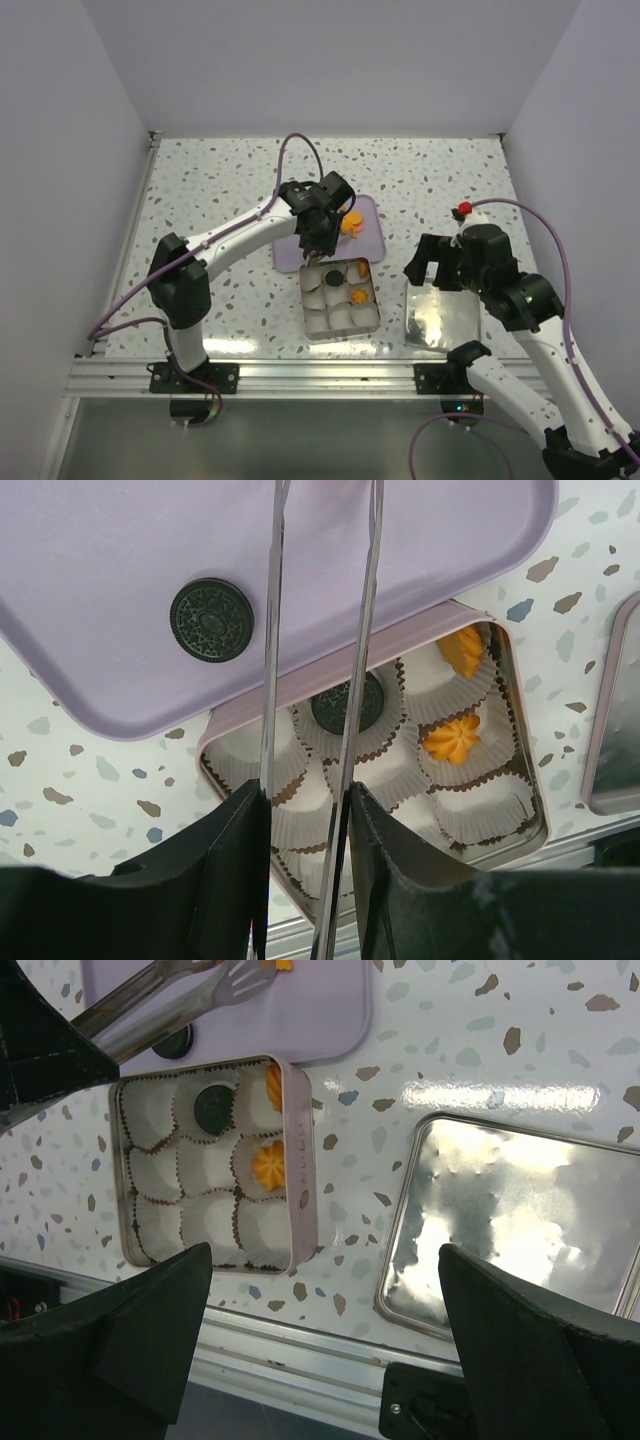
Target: Pack the cookies
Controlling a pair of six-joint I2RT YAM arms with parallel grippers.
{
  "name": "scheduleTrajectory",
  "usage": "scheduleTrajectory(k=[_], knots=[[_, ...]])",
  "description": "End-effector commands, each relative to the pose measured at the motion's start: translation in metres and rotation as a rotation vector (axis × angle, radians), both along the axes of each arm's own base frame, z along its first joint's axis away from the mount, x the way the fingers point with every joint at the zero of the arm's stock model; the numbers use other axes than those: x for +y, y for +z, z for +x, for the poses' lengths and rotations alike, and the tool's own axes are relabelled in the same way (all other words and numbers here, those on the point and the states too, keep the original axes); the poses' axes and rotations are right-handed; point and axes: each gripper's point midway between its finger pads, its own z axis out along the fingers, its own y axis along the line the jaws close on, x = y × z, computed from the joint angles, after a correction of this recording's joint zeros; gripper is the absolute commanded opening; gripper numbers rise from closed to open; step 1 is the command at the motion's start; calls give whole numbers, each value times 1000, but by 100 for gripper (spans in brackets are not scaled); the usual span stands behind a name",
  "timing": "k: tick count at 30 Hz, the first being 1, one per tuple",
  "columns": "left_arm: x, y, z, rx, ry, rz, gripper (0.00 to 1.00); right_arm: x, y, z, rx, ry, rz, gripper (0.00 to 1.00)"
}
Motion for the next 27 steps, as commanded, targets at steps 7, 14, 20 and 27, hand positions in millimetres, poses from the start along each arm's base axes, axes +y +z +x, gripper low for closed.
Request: scheduleTrajectory(k=[7,14,20,27], knots=[[23,41,4,-120,36,-23,0,2,11,7,-42,10,-4,99],[45,47,-4,-135,61,-6,0,-2,13,6,-55,-3,-13,99],[59,68,-8,-176,73,-9,0,-1,16,8,-63,-3,-6,99],[69,89,-19,-208,43,-39,0,0,20,8,-69,0,-3,99]])
